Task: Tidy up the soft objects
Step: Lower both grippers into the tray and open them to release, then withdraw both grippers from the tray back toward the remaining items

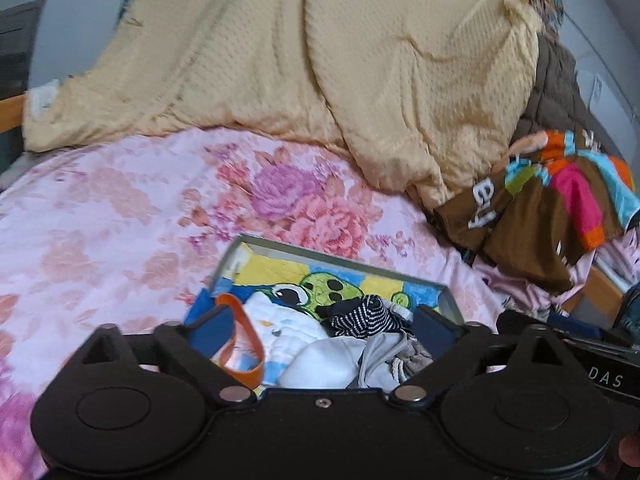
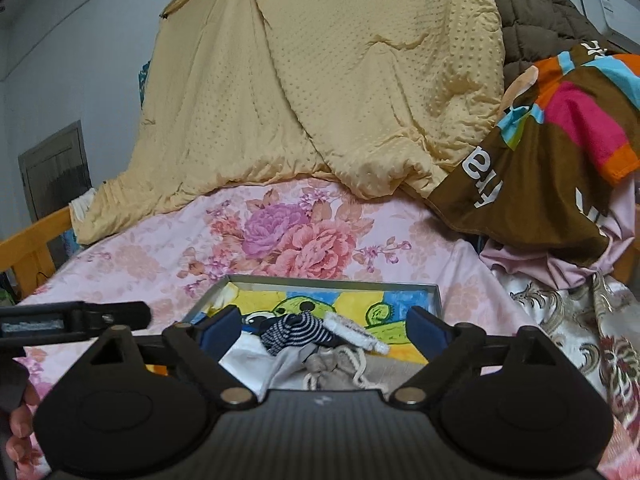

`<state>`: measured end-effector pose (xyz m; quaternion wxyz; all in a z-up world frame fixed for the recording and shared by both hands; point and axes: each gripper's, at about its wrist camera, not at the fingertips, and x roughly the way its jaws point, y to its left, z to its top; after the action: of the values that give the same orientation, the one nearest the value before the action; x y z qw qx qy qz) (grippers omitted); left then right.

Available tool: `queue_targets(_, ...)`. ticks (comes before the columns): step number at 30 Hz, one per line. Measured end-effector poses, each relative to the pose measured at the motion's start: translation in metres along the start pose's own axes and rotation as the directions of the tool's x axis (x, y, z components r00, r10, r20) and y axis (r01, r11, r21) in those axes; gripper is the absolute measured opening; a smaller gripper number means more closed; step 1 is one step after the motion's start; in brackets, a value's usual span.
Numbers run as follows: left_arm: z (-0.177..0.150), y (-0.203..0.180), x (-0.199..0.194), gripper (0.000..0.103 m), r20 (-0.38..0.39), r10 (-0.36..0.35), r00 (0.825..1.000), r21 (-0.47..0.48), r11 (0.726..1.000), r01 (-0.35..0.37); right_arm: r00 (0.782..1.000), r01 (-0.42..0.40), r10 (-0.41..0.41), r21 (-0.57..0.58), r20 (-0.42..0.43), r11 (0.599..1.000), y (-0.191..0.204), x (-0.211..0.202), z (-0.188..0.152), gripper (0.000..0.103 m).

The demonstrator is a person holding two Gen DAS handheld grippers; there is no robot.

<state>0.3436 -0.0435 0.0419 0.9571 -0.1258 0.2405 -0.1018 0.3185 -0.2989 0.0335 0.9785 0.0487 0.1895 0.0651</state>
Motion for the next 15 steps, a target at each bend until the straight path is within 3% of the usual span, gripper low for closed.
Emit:
queue_targets(6,-0.011,0.006,-0.047,0.102,0.034,0.018,0.999,-0.031,0.999,-0.017,0.999,-0.021,0.020,0.010,0.047,1.000,0.012,-0.040,-0.002,0.102)
queue_targets(15,-0.034,-0.005,-0.101,0.102,0.075,0.035,0.997,0.001,0.999,-0.035,0.997,-0.026,0.024,0.016,0.075,1.000,0.033,-0.091,-0.023,0.102)
